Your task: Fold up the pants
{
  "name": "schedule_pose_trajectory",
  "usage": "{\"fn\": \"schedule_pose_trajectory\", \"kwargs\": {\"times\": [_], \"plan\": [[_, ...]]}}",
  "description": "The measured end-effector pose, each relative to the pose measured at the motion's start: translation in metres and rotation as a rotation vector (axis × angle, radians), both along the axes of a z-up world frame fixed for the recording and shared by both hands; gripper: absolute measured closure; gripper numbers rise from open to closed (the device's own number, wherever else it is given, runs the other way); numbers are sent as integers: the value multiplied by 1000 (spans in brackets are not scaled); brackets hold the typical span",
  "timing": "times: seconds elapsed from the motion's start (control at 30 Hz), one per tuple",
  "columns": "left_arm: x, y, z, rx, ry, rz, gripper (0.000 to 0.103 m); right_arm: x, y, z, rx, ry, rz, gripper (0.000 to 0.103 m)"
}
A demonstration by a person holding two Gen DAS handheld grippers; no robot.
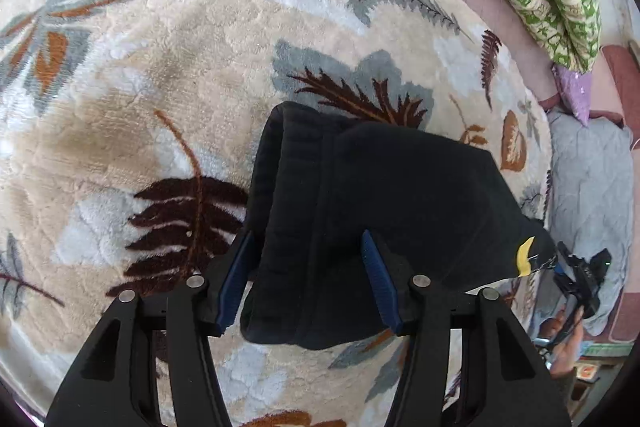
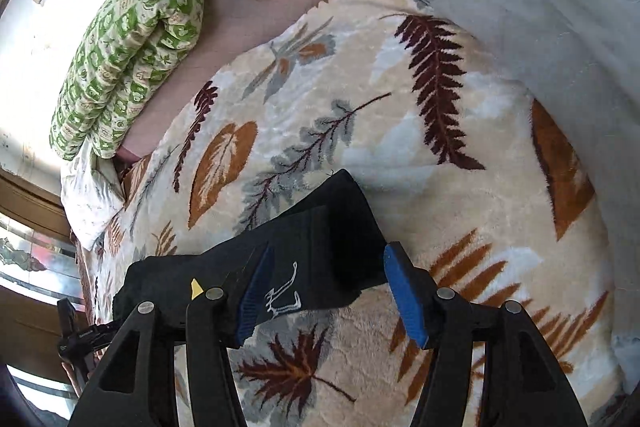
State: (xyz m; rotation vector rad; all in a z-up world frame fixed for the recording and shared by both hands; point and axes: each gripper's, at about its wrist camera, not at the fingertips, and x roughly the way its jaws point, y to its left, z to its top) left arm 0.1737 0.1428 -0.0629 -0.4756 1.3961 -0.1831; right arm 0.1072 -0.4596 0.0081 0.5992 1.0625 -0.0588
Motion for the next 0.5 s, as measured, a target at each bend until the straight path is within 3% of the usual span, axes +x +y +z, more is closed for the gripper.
{"fn": "schedule_pose_trajectory", "kwargs": {"times": [0.1, 0.17, 0.2, 0.23, 0.27, 0.3, 0.33, 0.5], "plan": [[2, -2, 0, -48, -10, -17, 38, 15, 3, -13, 45, 4, 18, 44], [2, -5, 2, -57, -37, -41, 38, 24, 9, -21, 81, 25, 54, 52], [1, -6, 3, -61, -50, -40, 38, 26, 13, -24, 96, 34, 80, 61], [0, -6, 6, -69, -66, -30, 50, 28, 18, -25, 94, 41, 107, 91], [-1, -7, 9, -75, -80, -29, 60, 30, 24, -25, 73, 50, 140, 98], [-1, -7, 11, -87, -88, -29, 76, 30, 30, -24, 47, 54, 167, 98], [-1, -8, 14, -99, -93, -24, 83, 31, 34, -21, 16, 49, 181, 98], [3, 0, 23, -125, -124, 52, 90, 37, 42, 5, -79, -7, 213, 99]]}}
